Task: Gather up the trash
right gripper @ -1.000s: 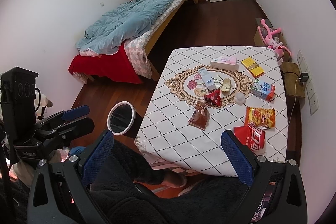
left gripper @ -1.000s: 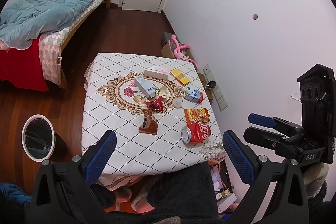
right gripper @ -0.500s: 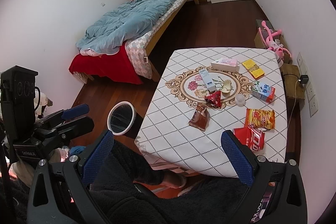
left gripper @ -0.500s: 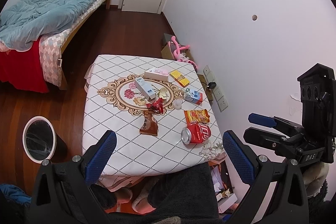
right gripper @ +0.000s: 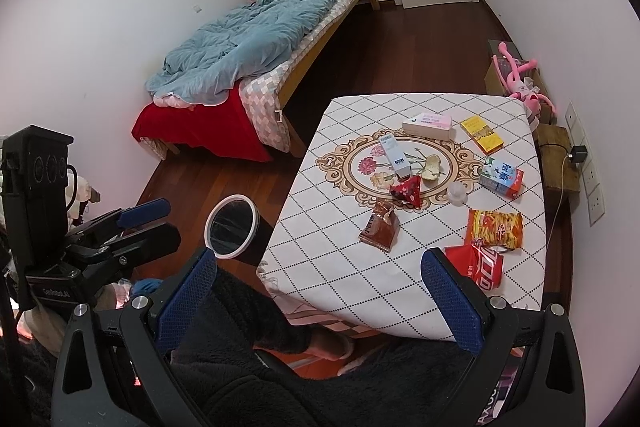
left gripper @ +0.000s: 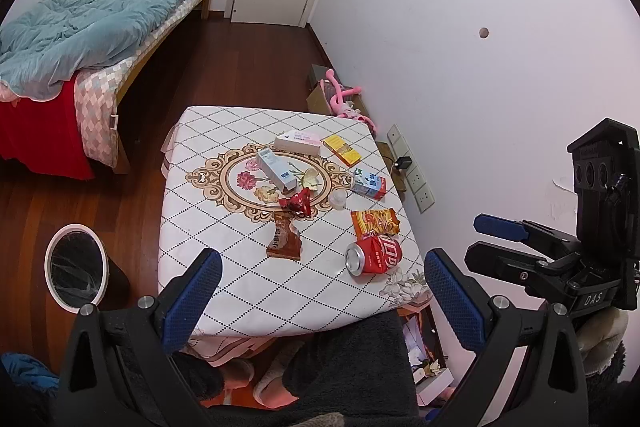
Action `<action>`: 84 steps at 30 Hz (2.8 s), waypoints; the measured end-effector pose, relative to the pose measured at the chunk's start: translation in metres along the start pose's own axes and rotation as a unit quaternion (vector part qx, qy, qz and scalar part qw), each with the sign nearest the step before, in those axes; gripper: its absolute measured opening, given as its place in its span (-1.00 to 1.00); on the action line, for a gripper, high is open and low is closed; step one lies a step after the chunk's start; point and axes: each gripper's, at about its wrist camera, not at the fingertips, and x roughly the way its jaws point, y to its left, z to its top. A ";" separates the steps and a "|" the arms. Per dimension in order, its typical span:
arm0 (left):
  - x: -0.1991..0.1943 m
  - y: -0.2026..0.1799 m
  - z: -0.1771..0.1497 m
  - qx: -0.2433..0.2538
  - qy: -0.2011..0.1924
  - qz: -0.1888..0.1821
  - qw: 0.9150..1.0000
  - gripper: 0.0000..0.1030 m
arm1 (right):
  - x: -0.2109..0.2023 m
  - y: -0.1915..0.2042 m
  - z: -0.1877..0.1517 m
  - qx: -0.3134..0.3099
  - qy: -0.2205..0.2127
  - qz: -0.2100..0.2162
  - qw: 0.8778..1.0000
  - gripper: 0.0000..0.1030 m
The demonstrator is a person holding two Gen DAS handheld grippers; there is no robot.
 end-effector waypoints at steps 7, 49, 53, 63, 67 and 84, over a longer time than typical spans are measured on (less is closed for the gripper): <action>-0.001 -0.003 0.000 0.003 -0.002 -0.001 1.000 1.00 | -0.001 0.001 0.000 -0.002 -0.002 0.000 1.000 1.00; 0.272 0.079 -0.042 0.021 0.152 0.193 0.969 1.00 | 0.209 -0.225 -0.111 0.513 0.001 -0.167 0.842 1.00; 0.279 0.082 -0.042 0.021 0.158 0.191 0.968 1.00 | 0.230 -0.231 -0.106 0.518 0.015 -0.183 0.835 1.00; 0.301 0.092 -0.039 0.003 0.188 0.163 0.969 1.00 | 0.247 -0.231 -0.092 0.474 0.023 -0.184 0.861 0.79; 0.320 0.087 -0.037 -0.011 0.211 0.128 0.969 1.00 | 0.241 -0.232 -0.098 0.453 0.033 -0.190 0.870 0.77; 0.356 0.035 -0.032 0.067 0.180 0.132 0.973 -0.44 | 0.228 -0.244 -0.108 0.464 0.053 -0.194 0.863 0.68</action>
